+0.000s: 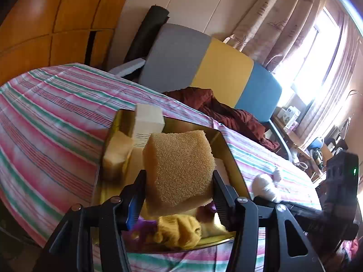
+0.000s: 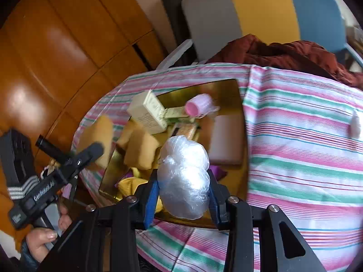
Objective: Organize objects
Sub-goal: 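Carry the sponge and white ball into the gold tray and release them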
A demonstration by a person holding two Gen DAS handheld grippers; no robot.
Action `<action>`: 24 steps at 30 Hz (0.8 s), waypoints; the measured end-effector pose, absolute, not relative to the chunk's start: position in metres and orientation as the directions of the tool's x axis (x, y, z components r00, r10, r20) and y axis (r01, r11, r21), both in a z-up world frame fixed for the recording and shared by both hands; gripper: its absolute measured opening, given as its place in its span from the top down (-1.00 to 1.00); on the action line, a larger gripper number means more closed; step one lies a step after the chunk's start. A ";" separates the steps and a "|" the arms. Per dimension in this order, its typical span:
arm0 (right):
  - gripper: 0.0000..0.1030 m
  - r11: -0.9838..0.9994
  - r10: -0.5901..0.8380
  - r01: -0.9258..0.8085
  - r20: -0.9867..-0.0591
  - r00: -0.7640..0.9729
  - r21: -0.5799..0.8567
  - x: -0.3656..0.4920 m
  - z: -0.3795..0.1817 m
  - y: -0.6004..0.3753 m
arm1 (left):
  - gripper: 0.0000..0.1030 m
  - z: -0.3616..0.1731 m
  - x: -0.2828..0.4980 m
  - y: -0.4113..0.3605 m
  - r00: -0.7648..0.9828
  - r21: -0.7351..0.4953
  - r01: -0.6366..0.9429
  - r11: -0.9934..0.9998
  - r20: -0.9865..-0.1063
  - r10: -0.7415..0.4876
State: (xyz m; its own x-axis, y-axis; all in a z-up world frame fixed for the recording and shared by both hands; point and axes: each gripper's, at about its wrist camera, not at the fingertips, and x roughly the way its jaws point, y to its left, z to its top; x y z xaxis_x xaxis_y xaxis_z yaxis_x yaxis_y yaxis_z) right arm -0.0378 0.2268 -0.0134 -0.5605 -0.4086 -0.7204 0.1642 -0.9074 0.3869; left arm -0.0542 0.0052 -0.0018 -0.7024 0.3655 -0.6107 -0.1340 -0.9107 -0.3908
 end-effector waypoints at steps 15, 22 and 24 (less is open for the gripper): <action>-0.18 -0.905 -0.415 0.144 -0.757 -0.506 0.400 -0.035 -0.045 0.214 | -0.13 -0.036 -0.099 0.045 -0.569 -0.438 -0.144 -0.887 -0.697 0.437; -0.45 -0.926 -0.365 0.123 -0.763 -0.533 0.356 -0.024 -0.041 0.216 | -0.15 -0.040 -0.097 0.049 -0.558 -0.407 -0.155 -0.900 -0.716 0.419; -0.56 -0.925 -0.368 0.131 -0.760 -0.535 0.356 -0.022 -0.041 0.216 | -0.17 -0.037 -0.092 0.049 -0.574 -0.390 -0.164 -0.906 -0.709 0.409</action>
State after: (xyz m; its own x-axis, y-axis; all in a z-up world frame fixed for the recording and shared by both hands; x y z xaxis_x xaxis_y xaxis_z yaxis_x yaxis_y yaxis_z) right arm -0.0216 0.2156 -0.0409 -0.5352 -0.3680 -0.7604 0.1307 -0.9253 0.3559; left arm -0.0923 0.0488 -0.0367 -0.5736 0.4094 -0.7095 -0.1644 -0.9061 -0.3899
